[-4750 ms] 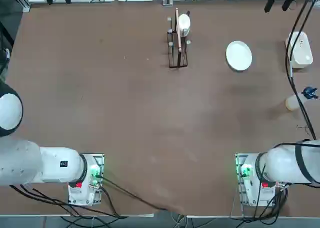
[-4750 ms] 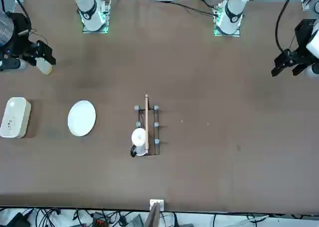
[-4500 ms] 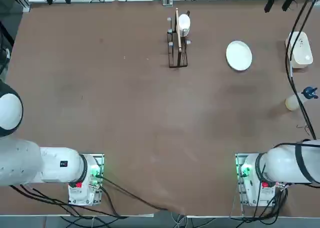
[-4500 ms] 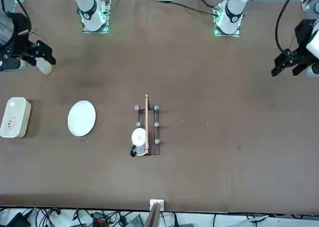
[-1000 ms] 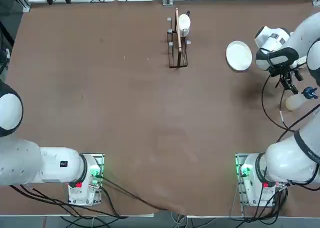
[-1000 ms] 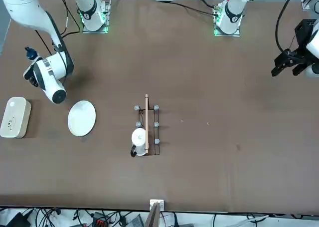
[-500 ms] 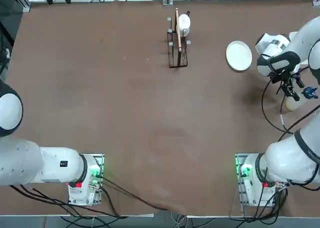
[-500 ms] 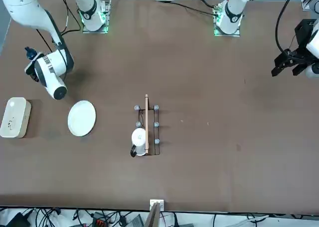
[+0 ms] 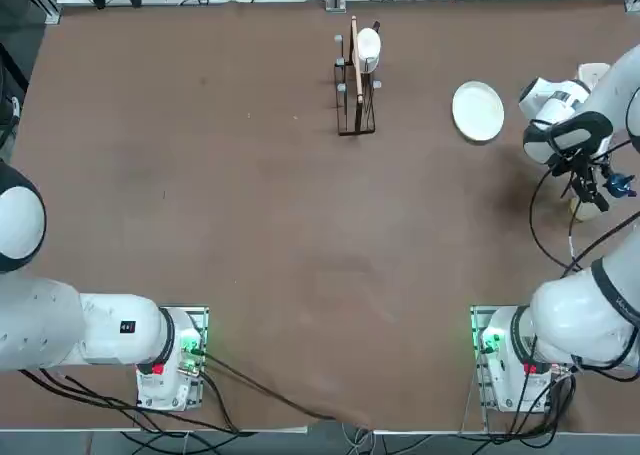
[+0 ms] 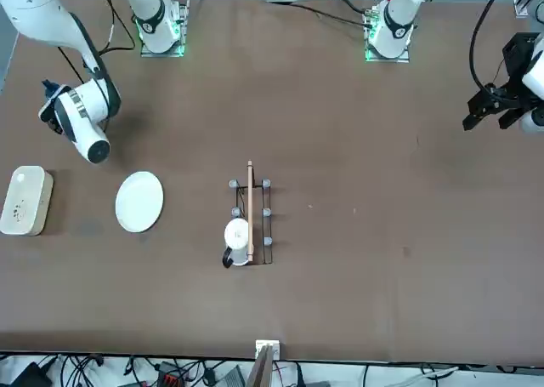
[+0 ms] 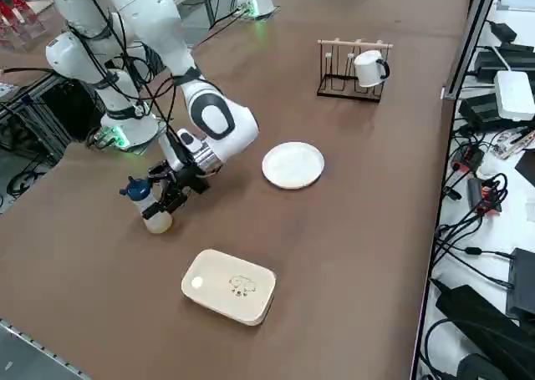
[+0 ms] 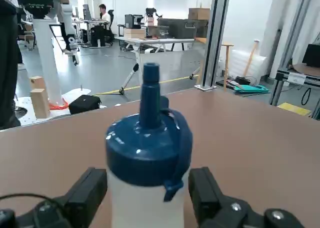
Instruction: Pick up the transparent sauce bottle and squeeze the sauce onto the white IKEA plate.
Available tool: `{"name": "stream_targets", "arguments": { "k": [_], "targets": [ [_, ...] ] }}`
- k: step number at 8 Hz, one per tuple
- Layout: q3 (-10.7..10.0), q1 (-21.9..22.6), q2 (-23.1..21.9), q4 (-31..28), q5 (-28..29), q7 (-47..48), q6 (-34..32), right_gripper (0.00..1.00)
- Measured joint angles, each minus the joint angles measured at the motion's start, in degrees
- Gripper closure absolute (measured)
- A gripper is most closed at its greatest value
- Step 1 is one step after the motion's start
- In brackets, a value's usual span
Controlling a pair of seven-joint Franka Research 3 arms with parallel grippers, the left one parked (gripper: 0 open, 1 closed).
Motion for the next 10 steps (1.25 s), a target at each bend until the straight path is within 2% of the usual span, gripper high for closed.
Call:
{"name": "stream_targets", "arguments": {
  "k": [2,4,5,6,8,10],
  "targets": [
    [-0.01,-0.74,0.00,-1.24,-1.13,0.79,0.15,0.04],
    [0.00,-0.98,-0.01,-1.47,-2.87,2.11,0.45,0.19],
    [0.05,-0.98,-0.01,-1.47,-3.73,2.22,0.78,0.35],
    [0.16,-0.80,-0.01,-1.46,-4.38,2.22,0.92,0.36],
    [0.43,1.14,-0.18,-1.28,-4.86,2.19,0.63,0.47],
    [0.83,4.62,-1.11,0.55,-5.05,0.86,-1.25,0.48]
  ]
}}
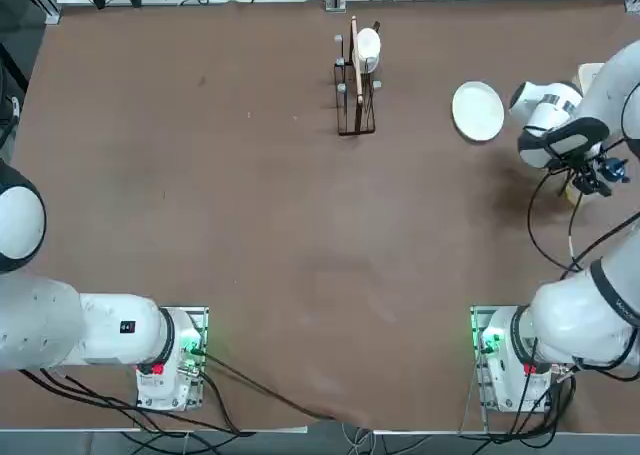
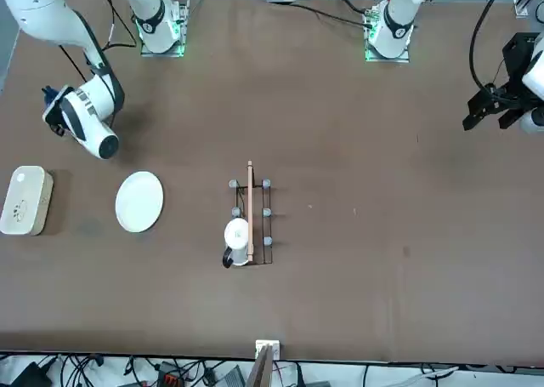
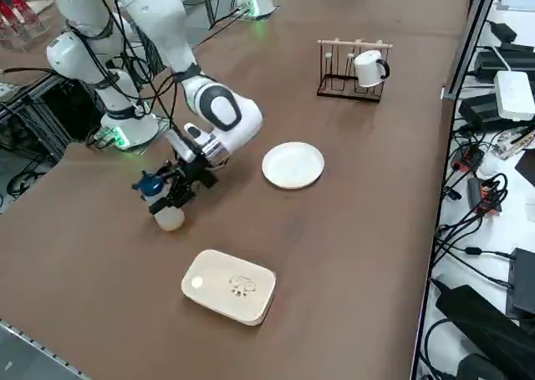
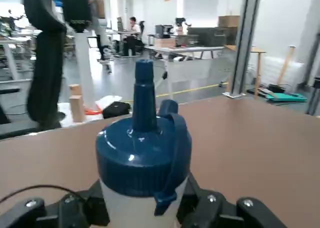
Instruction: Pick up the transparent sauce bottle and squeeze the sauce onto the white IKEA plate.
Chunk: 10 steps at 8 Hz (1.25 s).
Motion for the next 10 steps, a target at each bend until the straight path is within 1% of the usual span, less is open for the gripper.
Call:
{"name": "stream_targets", "arguments": {
  "k": [1,3,4,6,8,10],
  "targets": [
    [0.13,2.08,-0.80,2.20,-0.01,-1.54,-1.37,0.52],
    [0.60,5.56,-1.70,8.34,0.11,-5.19,-3.85,0.52],
    [1.02,6.93,-1.85,12.24,1.54,-9.86,-4.06,0.52],
    [1.42,9.68,-1.77,20.21,7.05,-22.86,-4.07,0.52],
    [1.52,12.34,-0.83,25.01,12.00,-35.09,-3.32,0.52],
    [1.58,14.20,0.20,28.65,18.20,-44.56,-0.65,0.52]
  ]
}}
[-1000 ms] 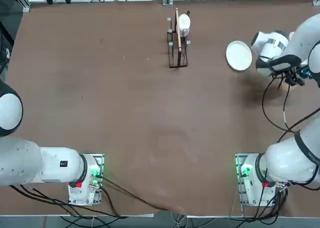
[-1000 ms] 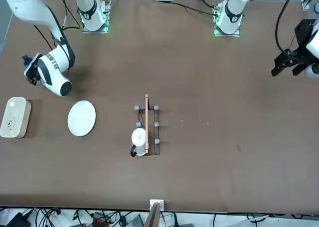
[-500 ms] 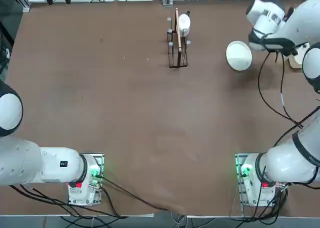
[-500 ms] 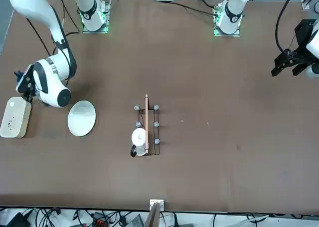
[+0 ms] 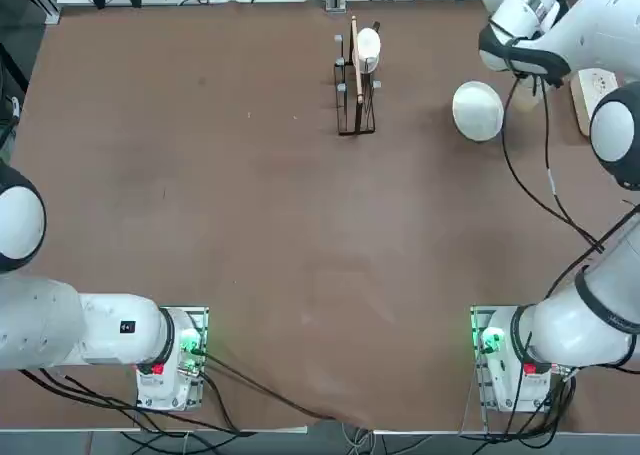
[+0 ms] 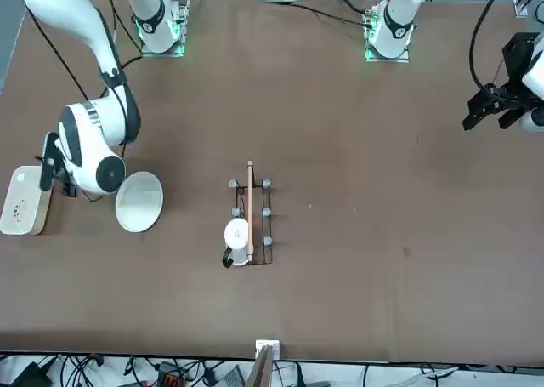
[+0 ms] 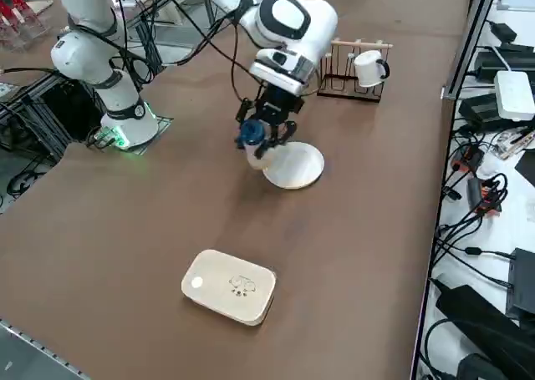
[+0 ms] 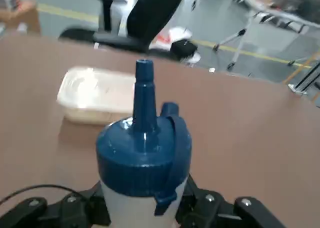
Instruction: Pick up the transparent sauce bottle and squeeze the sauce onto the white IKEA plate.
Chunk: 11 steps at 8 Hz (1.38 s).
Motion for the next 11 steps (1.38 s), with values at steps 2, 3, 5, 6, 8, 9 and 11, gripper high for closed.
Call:
{"name": "stream_targets", "arguments": {
  "k": [2,3,5,6,8,9,11],
  "targets": [
    [1.12,0.43,0.33,3.15,7.01,-9.26,1.38,0.55],
    [2.24,0.56,0.34,4.81,11.40,-14.16,1.40,0.55],
    [2.94,1.54,0.36,8.07,21.38,-23.54,1.31,0.55],
    [2.97,2.58,0.35,9.71,25.78,-26.02,0.32,0.55],
    [3.09,4.91,0.36,10.85,33.84,-28.40,-1.93,0.55],
    [3.11,5.52,0.55,10.83,38.68,-29.24,-2.27,0.55],
    [2.72,5.26,2.59,10.83,48.74,-33.59,-2.35,0.55]
  ]
}}
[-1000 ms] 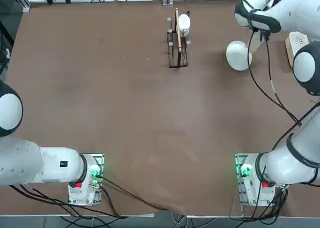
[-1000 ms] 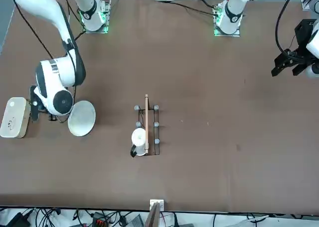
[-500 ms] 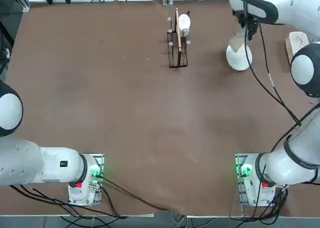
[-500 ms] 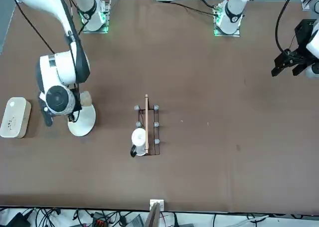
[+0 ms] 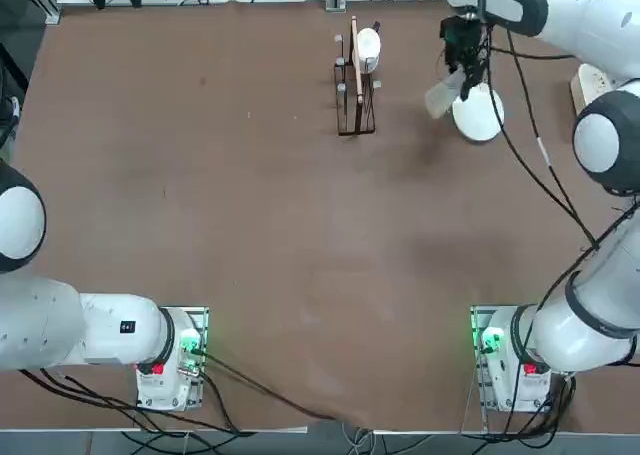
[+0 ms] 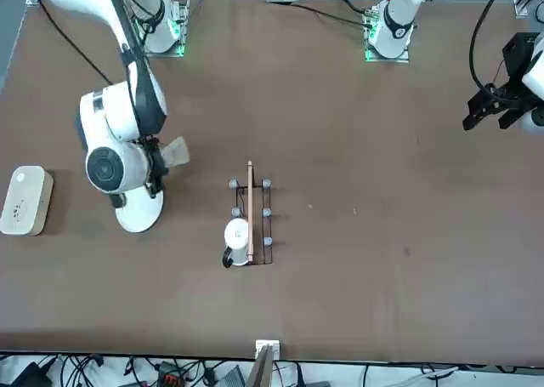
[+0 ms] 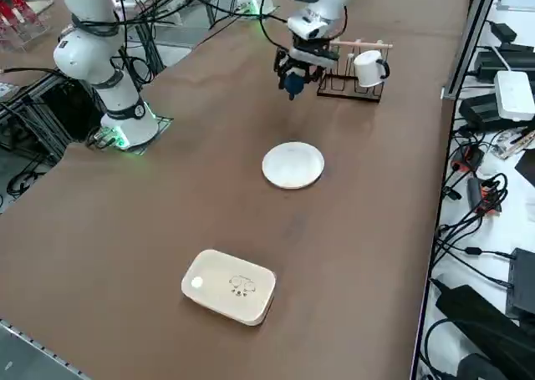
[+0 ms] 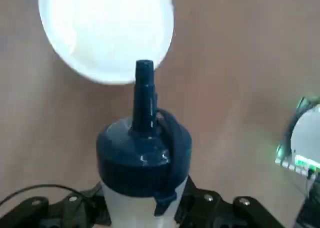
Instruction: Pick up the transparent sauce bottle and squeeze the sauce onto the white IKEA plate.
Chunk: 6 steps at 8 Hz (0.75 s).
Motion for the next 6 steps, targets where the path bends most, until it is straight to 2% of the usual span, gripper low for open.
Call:
{"name": "stream_targets", "arguments": {
  "k": [3,6],
  "targets": [
    [-0.66,-2.93,4.86,0.10,12.51,-12.15,0.80,0.55],
    [-0.83,-7.57,8.16,1.11,18.72,-20.45,1.04,0.55]
  ]
}}
